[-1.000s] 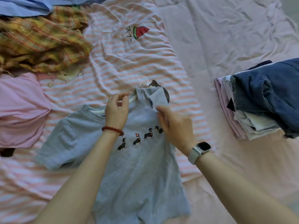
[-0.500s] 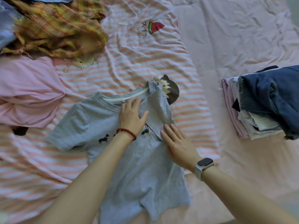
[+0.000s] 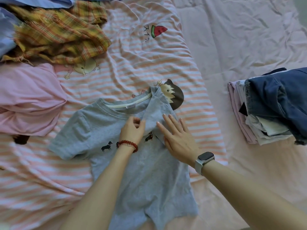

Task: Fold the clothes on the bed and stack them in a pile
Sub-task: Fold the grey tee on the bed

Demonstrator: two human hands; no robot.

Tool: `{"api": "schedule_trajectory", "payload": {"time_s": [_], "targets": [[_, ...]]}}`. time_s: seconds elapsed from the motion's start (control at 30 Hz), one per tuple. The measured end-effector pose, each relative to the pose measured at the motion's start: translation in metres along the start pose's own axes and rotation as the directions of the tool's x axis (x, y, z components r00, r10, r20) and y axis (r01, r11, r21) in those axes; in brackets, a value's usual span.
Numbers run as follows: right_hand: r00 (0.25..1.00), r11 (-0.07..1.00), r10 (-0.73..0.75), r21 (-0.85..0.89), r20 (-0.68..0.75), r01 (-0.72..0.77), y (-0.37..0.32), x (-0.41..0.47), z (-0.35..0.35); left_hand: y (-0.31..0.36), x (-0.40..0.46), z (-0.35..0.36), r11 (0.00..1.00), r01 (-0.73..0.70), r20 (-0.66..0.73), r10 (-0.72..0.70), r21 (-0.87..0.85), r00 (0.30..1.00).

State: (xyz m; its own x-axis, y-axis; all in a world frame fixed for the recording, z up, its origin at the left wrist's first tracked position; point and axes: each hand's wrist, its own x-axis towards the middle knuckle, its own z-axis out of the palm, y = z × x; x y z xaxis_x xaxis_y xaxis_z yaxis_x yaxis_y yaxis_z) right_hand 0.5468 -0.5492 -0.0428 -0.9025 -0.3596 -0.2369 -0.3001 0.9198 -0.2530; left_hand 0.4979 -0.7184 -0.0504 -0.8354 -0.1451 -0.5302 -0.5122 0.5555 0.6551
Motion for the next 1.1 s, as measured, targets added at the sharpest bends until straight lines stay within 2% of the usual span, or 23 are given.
{"api": "schedule_trajectory", "payload": {"time_s": [0.07, 0.1, 0.13, 0.17, 0.23, 0.27, 0.43, 0.57, 0.67, 0.8, 0.9, 0.97, 1.03, 1.07, 1.1], "targets": [[0.989, 0.999, 0.0, -0.054, 0.146, 0.008, 0.0, 0.01, 0.008, -0.006, -0.004, -0.011, 0.999, -0.034, -0.055, 0.034, -0.008, 0.998], [0.988, 0.997, 0.003, -0.081, 0.157, 0.01, -0.002, 0.011, 0.01, -0.012, -0.008, -0.018, 0.998, -0.06, -0.107, 0.059, -0.009, 0.993], [0.993, 0.996, 0.012, -0.084, 0.119, -0.002, -0.006, 0.008, 0.011, -0.019, -0.013, -0.025, 0.996, -0.094, -0.148, 0.092, -0.007, 0.985], [0.999, 0.998, 0.028, -0.057, 0.022, -0.027, -0.01, 0.004, 0.012, -0.026, -0.018, -0.032, 0.992, -0.126, -0.162, 0.124, -0.006, 0.979], [0.983, 0.999, 0.03, -0.022, -0.18, -0.035, -0.017, -0.011, 0.02, -0.038, -0.028, -0.039, 0.987, -0.156, -0.115, 0.151, -0.031, 0.982], [0.977, 0.999, 0.023, -0.033, -0.214, -0.031, -0.02, -0.02, 0.025, -0.04, -0.031, -0.038, 0.988, -0.143, -0.071, 0.139, -0.056, 0.988], [0.968, 0.994, 0.06, -0.078, -0.244, -0.082, -0.019, -0.027, 0.03, -0.021, -0.019, -0.016, 0.993, -0.018, 0.043, 0.023, -0.118, 0.999], [0.952, 0.996, 0.012, -0.084, -0.307, -0.04, -0.008, -0.018, 0.017, -0.005, -0.005, -0.002, 0.993, 0.006, 0.032, -0.002, -0.119, 0.999], [0.953, 1.0, -0.001, 0.014, -0.304, 0.005, 0.004, -0.029, 0.007, -0.006, -0.004, -0.004, 0.981, 0.079, 0.006, -0.079, -0.179, 0.997], [0.985, 0.99, -0.135, 0.03, -0.106, 0.139, 0.003, -0.045, 0.005, -0.02, -0.015, -0.011, 0.991, 0.022, -0.018, -0.019, 0.134, 1.0], [0.99, 0.997, -0.073, 0.03, -0.117, 0.077, -0.006, -0.041, 0.003, -0.032, -0.021, -0.027, 0.982, -0.011, -0.197, 0.048, 0.186, 0.979], [0.987, 0.997, -0.041, 0.053, -0.156, 0.05, -0.019, -0.035, 0.002, -0.047, -0.025, -0.047, 0.982, -0.007, -0.392, 0.082, 0.188, 0.916], [0.982, 0.994, -0.061, 0.083, -0.18, 0.077, -0.035, -0.029, 0.005, -0.067, -0.029, -0.072, 0.982, 0.091, -0.582, 0.022, 0.165, 0.813], [0.982, 0.99, -0.077, 0.1, -0.175, 0.096, -0.043, -0.026, 0.008, -0.078, -0.029, -0.086, 0.977, 0.17, -0.638, -0.048, 0.13, 0.768], [0.982, 0.987, -0.093, 0.114, -0.164, 0.112, -0.052, -0.023, 0.011, -0.088, -0.027, -0.1, 0.965, 0.247, -0.646, -0.132, 0.09, 0.752]]}}
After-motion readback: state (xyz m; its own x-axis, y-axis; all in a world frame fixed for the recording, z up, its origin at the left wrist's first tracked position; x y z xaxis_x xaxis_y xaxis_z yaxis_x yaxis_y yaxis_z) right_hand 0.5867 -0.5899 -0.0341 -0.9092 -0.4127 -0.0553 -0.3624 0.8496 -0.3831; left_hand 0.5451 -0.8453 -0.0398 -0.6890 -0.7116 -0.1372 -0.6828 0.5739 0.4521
